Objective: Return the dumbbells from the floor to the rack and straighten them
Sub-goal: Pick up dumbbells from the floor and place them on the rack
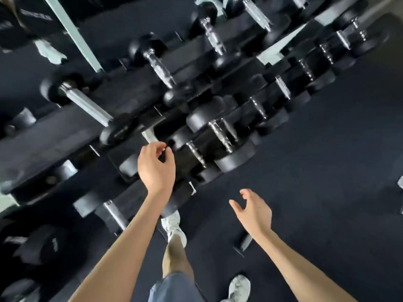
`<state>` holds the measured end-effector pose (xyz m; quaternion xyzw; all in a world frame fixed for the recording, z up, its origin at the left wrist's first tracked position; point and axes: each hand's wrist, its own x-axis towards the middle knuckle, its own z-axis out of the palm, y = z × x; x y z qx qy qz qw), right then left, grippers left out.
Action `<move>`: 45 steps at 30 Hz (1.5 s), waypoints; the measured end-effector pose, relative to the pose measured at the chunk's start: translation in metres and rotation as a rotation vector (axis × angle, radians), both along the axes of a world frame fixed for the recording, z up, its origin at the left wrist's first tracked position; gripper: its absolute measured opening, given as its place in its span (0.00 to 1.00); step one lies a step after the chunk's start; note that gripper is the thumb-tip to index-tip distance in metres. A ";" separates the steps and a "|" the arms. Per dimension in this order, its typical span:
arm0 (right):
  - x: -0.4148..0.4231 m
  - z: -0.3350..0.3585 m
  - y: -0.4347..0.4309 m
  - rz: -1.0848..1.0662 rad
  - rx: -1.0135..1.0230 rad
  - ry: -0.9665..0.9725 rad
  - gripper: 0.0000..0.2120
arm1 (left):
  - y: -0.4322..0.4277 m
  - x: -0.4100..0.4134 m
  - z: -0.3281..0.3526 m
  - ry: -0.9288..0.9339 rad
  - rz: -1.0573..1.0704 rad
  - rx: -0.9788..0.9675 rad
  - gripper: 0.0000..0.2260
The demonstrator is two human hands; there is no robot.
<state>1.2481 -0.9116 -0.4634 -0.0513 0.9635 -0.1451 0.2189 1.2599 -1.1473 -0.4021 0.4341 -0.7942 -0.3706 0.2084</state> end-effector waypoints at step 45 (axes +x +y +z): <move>0.121 -0.656 0.273 -1.151 -0.651 -0.700 0.11 | 0.423 0.022 -0.708 -0.891 -0.607 1.075 0.25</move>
